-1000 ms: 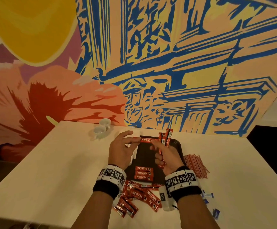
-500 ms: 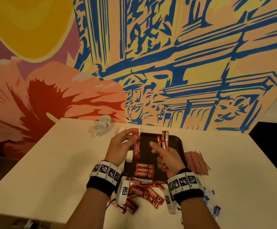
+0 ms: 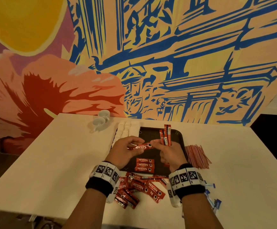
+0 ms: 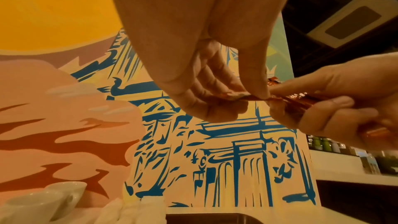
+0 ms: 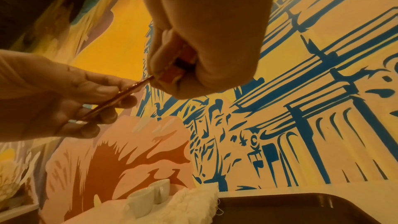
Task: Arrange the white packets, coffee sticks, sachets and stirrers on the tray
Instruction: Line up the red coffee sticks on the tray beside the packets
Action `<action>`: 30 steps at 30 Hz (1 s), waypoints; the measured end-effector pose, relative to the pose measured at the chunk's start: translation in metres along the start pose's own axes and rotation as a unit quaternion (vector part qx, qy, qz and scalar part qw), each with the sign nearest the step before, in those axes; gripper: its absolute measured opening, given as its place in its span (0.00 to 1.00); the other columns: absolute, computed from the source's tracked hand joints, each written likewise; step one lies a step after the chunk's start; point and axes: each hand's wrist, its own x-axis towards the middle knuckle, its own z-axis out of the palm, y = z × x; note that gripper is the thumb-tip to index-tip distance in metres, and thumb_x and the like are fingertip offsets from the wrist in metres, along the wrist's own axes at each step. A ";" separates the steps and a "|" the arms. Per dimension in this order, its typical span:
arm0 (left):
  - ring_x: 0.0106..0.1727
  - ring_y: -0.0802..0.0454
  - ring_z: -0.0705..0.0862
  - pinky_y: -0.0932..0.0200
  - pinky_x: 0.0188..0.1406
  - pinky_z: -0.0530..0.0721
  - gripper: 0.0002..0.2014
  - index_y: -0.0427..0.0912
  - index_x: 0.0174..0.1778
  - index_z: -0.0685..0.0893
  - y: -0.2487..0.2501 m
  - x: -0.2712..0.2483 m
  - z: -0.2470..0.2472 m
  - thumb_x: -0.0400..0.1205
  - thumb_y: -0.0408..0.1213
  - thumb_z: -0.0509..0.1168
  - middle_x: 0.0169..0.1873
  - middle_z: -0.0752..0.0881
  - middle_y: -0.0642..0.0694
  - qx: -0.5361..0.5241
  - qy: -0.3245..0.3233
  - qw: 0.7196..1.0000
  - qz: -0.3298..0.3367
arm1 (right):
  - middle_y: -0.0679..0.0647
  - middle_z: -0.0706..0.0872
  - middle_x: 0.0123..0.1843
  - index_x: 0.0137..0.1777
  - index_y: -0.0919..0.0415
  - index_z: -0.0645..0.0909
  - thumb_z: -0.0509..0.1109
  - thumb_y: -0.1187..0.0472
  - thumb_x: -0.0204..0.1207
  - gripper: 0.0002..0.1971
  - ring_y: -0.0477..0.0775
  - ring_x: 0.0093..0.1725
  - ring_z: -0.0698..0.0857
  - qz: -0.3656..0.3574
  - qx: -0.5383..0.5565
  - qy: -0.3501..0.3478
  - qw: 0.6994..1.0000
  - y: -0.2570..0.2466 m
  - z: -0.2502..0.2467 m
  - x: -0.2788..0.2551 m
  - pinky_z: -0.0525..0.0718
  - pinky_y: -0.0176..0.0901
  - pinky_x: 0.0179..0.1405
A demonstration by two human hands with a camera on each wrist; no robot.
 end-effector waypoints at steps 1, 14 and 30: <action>0.53 0.59 0.87 0.41 0.60 0.87 0.16 0.64 0.52 0.90 -0.002 0.000 0.000 0.76 0.35 0.78 0.49 0.90 0.62 0.006 0.000 1.000 0.002 | 0.48 0.77 0.24 0.55 0.64 0.89 0.79 0.59 0.78 0.11 0.43 0.20 0.70 0.007 -0.002 -0.017 1.000 0.000 0.000 -0.001 0.69 0.34 0.18; 0.59 0.60 0.81 0.56 0.65 0.79 0.16 0.57 0.64 0.88 -0.007 0.015 0.001 0.80 0.46 0.74 0.58 0.86 0.57 0.282 -0.018 0.953 0.110 | 0.57 0.90 0.40 0.57 0.70 0.87 0.81 0.60 0.76 0.16 0.41 0.19 0.76 0.056 -0.023 -0.020 0.998 0.012 -0.012 0.014 0.72 0.32 0.17; 0.57 0.53 0.82 0.56 0.59 0.80 0.13 0.54 0.62 0.88 -0.077 0.086 0.036 0.81 0.47 0.73 0.58 0.87 0.53 0.364 -0.079 0.924 -0.082 | 0.56 0.88 0.41 0.65 0.61 0.82 0.60 0.54 0.91 0.14 0.55 0.42 0.87 0.114 0.099 0.072 0.986 0.042 -0.044 0.037 0.87 0.53 0.50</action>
